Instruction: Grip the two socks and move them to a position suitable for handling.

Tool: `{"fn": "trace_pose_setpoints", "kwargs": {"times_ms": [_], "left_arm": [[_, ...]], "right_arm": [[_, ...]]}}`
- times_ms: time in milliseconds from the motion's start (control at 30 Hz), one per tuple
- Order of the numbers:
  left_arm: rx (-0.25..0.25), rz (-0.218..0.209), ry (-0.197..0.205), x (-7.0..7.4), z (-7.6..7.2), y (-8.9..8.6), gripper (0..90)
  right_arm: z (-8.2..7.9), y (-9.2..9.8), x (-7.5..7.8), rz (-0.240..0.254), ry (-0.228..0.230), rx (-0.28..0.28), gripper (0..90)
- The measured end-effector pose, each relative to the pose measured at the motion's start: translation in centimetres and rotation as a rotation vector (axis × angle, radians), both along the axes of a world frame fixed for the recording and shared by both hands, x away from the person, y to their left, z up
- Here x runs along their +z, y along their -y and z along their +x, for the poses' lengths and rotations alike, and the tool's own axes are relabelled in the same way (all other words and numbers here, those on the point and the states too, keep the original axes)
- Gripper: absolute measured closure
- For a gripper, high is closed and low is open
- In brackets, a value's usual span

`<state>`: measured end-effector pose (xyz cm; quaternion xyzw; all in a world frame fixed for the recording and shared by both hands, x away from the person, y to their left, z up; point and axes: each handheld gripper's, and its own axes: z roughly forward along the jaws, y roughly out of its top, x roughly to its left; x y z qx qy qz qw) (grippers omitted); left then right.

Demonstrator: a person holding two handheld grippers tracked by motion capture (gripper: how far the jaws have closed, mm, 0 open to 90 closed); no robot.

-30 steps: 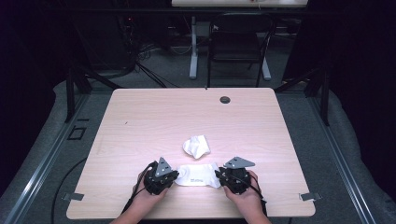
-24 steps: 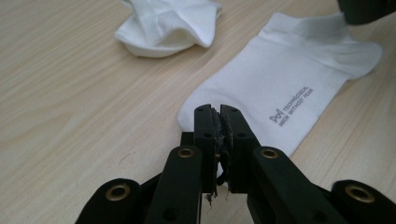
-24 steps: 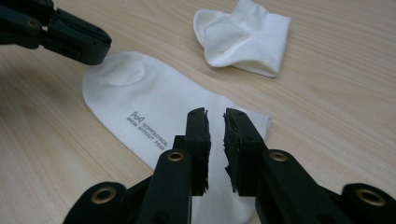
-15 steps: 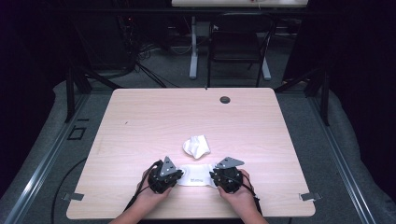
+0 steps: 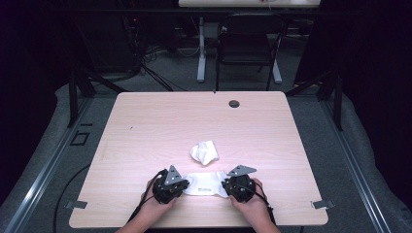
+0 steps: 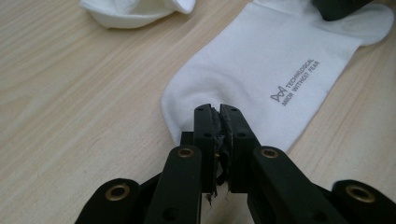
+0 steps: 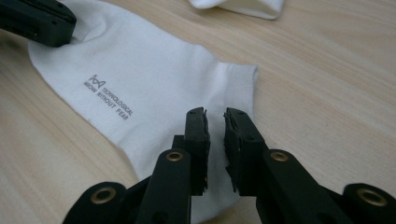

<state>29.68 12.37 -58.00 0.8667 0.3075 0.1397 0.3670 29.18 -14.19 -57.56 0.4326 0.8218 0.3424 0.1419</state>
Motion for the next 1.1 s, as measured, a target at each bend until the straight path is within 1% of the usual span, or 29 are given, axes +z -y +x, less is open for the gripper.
{"fn": "trace_pose_setpoints", "kwargs": {"times_ms": [67, 133, 167, 200, 233, 267, 333, 400, 467, 533, 567, 633, 700, 733, 767, 800, 833, 867, 967, 1000, 1033, 1100], "left_arm": [[0.004, -0.008, -0.012, 0.0, -0.4, -0.1, 85.5], [0.006, -0.008, -0.017, 0.0, -0.8, -0.3, 85.5], [0.01, -0.01, -0.018, 0.0, -1.0, -0.4, 85.5], [0.01, -0.006, -0.023, 0.1, -1.2, -0.4, 85.5], [0.011, -0.003, -0.025, 0.1, -1.3, -0.4, 85.5], [0.01, -0.003, -0.024, 0.1, -1.4, -0.5, 85.5], [0.006, 0.004, -0.033, 0.2, -1.6, -0.7, 85.5], [0.009, 0.0, -0.042, 0.2, -1.7, -0.8, 85.5], [0.012, 0.002, -0.044, 0.3, -1.7, -0.9, 85.5], [0.015, 0.001, -0.048, 0.3, -1.7, -1.0, 85.4], [0.018, 0.0, -0.045, 0.3, -1.7, -1.0, 85.4], [0.021, -0.009, -0.059, 0.3, -1.7, -1.0, 85.1], [0.023, -0.013, -0.061, 0.3, -1.6, -1.1, 84.2], [0.023, -0.015, -0.058, 0.4, -1.6, -1.1, 82.6], [0.023, -0.016, -0.057, 0.5, -1.5, -1.1, 82.6], [0.029, -0.029, -0.051, 0.7, -1.4, -1.2, 81.9], [0.033, -0.038, -0.046, 0.9, -1.4, -1.3, 80.6], [0.037, -0.042, -0.034, 1.1, -1.3, -1.4, 78.9], [0.057, -0.056, -0.012, 1.6, -1.0, -1.9, 73.9], [0.063, -0.058, -0.007, 1.7, -0.8, -2.1, 72.6], [0.075, -0.068, -0.01, 1.8, -0.6, -2.3, 71.7], [0.087, -0.074, -0.004, 1.9, -0.4, -2.6, 70.2]], "right_arm": [[-0.4, 0.0, 0.1, -0.006, -0.008, 0.014, 79.3], [-0.6, -0.1, 0.1, -0.015, -0.009, 0.02, 79.3], [-0.7, -0.1, 0.2, -0.012, -0.016, 0.022, 79.3], [-0.8, -0.2, 0.2, -0.021, -0.02, 0.024, 79.4], [-0.9, -0.3, 0.2, -0.013, -0.021, 0.023, 79.4], [-1.0, -0.5, 0.2, -0.014, -0.017, 0.024, 79.4], [-1.2, -0.6, 0.3, -0.028, -0.022, 0.035, 79.5], [-1.4, -0.8, 0.3, -0.026, -0.022, 0.037, 79.5], [-1.6, -1.0, 0.4, -0.049, -0.02, 0.051, 79.6], [-1.7, -1.2, 0.3, -0.039, -0.017, 0.05, 79.7], [-1.7, -1.2, 0.3, -0.042, -0.018, 0.052, 79.6], [-1.7, -1.2, 0.3, -0.038, -0.017, 0.049, 79.1], [-1.6, -1.1, 0.4, -0.027, -0.027, 0.047, 77.7], [-1.6, -1.1, 0.6, -0.003, -0.013, 0.04, 76.3], [-1.6, -1.1, 0.6, -0.003, -0.013, 0.04, 76.3], [-1.6, -1.0, 0.7, -0.003, -0.004, 0.038, 75.9], [-1.6, -0.9, 1.0, 0.014, 0.012, 0.035, 75.5], [-1.5, -0.9, 1.1, 0.018, 0.025, 0.033, 74.9], [-1.3, -0.7, 1.4, 0.022, 0.046, 0.023, 72.3], [-1.3, -0.6, 1.5, 0.013, 0.051, 0.025, 71.4], [-1.2, -0.6, 1.6, 0.015, 0.056, 0.025, 70.0], [-0.9, -0.4, 1.7, 0.013, 0.066, 0.018, 67.2]]}}
